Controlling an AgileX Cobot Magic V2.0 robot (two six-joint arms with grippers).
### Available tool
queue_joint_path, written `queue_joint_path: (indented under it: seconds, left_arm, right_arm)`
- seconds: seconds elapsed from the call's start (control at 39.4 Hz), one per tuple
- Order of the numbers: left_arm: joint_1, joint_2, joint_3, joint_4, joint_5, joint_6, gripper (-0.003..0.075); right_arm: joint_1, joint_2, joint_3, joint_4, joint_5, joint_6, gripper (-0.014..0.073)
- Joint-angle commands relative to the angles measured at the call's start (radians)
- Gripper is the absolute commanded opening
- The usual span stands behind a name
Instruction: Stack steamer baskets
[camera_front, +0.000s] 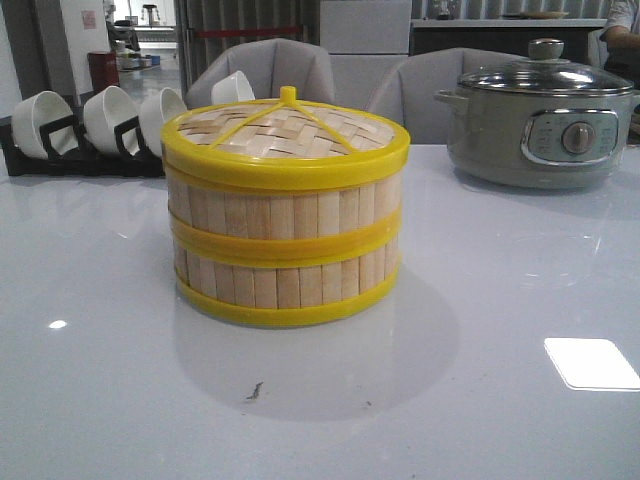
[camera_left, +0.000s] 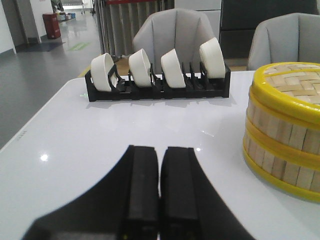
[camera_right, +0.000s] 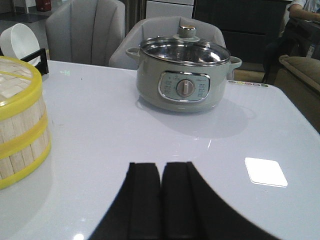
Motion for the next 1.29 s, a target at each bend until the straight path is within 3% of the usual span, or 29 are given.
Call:
queue_joint_path:
  seconds: [0.0, 0.08, 0.2, 0.51, 0.84, 1.04, 1.27]
  left_arm:
    - [0.008, -0.041, 0.043, 0.004, -0.163, -0.006, 0.0086]
    - [0.008, -0.082, 0.092, 0.002, -0.199, -0.006, 0.0086]
    - [0.008, -0.131, 0.089, -0.008, -0.112, -0.006, 0.0086]
    - [0.006, -0.128, 0.089, -0.002, -0.114, -0.006, 0.0086]
    - [0.006, -0.128, 0.089, -0.007, -0.175, -0.002, 0.0086]
    - [0.006, -0.128, 0.089, -0.207, -0.179, 0.243, 0.0086]
    - [0.006, -0.128, 0.089, -0.182, -0.182, 0.242, 0.0086]
  right_arm:
    - [-0.005, 0.011, -0.029, -0.015, -0.087, -0.005, 0.0089]
    - [-0.005, 0.011, -0.029, -0.015, -0.087, -0.005, 0.0089]
    - [-0.005, 0.011, -0.029, -0.015, -0.086, -0.005, 0.0089]
    - [-0.005, 0.012, -0.029, -0.015, -0.087, -0.005, 0.0089]
    - [-0.005, 0.012, -0.029, -0.015, -0.086, -0.005, 0.0089]
    - [-0.005, 0.012, -0.029, -0.015, -0.086, -0.005, 0.0089]
    - [-0.005, 0.012, -0.029, -0.015, -0.086, -0.005, 0.0089]
